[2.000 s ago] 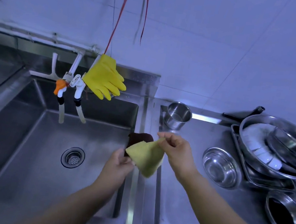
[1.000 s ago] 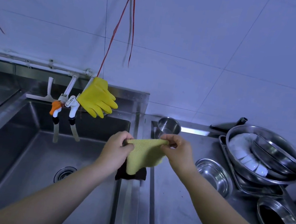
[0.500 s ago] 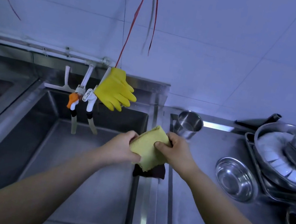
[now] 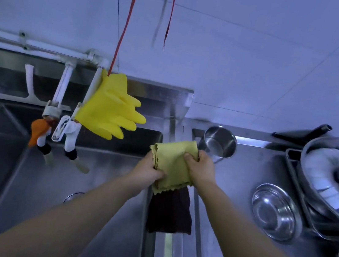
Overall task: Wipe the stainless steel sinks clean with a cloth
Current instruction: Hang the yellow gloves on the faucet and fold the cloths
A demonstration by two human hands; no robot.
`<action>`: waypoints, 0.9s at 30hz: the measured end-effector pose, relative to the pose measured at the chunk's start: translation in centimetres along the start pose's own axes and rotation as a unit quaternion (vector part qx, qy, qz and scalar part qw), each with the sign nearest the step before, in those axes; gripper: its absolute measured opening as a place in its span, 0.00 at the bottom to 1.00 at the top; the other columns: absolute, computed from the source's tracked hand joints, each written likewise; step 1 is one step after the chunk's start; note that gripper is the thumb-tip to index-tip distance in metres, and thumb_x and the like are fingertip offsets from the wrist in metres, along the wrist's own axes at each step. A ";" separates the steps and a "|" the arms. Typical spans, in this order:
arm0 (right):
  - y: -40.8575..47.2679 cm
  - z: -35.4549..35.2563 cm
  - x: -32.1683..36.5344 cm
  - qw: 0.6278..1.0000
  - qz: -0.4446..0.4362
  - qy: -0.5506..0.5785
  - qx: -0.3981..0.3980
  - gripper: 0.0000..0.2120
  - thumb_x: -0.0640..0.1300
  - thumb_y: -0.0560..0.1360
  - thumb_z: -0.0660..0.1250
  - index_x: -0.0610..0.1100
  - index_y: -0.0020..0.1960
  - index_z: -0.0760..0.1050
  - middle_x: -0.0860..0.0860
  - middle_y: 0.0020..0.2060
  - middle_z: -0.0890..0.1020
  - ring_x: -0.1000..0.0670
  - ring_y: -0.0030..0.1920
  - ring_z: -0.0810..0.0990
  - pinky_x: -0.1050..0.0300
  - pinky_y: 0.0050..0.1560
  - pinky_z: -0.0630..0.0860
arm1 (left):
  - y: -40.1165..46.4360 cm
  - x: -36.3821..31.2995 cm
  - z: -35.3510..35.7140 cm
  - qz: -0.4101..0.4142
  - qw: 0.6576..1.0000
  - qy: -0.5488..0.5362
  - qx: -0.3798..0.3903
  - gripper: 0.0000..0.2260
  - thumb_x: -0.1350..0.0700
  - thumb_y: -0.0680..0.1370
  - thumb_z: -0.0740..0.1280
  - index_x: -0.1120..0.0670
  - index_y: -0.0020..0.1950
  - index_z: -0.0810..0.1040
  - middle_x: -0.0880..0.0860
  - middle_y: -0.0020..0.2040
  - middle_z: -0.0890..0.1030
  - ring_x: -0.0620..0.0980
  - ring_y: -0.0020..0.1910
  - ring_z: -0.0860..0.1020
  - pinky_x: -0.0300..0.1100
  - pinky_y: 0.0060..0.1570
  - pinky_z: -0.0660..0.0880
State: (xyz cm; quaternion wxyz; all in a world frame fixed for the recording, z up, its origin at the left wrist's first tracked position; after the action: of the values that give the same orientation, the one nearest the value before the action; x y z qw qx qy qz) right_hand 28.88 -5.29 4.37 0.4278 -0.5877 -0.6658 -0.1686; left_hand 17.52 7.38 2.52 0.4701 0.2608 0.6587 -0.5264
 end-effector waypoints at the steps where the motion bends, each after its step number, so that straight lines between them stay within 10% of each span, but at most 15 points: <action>1: 1.2 0.3 -0.5 1.000 0.009 0.005 -0.005 0.10 0.47 0.75 0.66 0.40 0.46 0.73 0.49 0.37 0.76 0.48 0.41 0.76 0.53 0.40 0.74 | 1.4 0.1 -0.4 -0.007 1.000 0.010 -0.019 0.21 0.66 0.72 0.68 0.52 0.61 0.68 0.53 0.53 0.78 0.50 0.50 0.77 0.41 0.40 0.74; 8: 4.7 2.0 -4.6 0.996 0.069 0.046 0.014 0.21 0.35 0.72 0.63 0.45 0.64 0.67 0.51 0.49 0.75 0.51 0.47 0.75 0.59 0.38 0.75 | 7.9 4.1 -0.7 -0.031 0.994 0.091 -0.059 0.19 0.68 0.70 0.67 0.55 0.59 0.72 0.55 0.51 0.79 0.54 0.51 0.77 0.48 0.51 0.77; 16: 5.5 2.7 -4.9 0.999 -0.004 0.029 -0.020 0.27 0.30 0.69 0.62 0.55 0.61 0.73 0.58 0.41 0.78 0.57 0.40 0.77 0.64 0.39 0.77 | 9.9 5.4 -1.6 0.020 0.988 0.097 -0.119 0.17 0.66 0.70 0.66 0.49 0.53 0.72 0.49 0.45 0.79 0.53 0.46 0.79 0.50 0.46 0.78; 27: 5.1 3.5 -5.9 0.997 -0.016 -0.077 -0.014 0.24 0.33 0.72 0.63 0.49 0.66 0.74 0.48 0.59 0.76 0.53 0.48 0.75 0.60 0.51 0.73 | 9.9 7.6 -1.6 -0.030 0.989 0.103 -0.106 0.16 0.65 0.72 0.67 0.55 0.57 0.72 0.51 0.47 0.78 0.51 0.46 0.77 0.43 0.47 0.75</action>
State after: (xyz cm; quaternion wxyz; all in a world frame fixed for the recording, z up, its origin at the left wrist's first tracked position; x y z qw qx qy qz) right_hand 32.00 -5.23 -3.62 0.3643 -0.5937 -0.7040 -0.1388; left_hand 22.07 10.80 -8.76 0.4091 0.2427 0.7628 -0.4382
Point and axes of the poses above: each hand's wrist, its own y-axis towards the middle knuckle, its own z-axis out of the palm, x = y × z, the point moved 6 cm from there along y, towards the middle knuckle
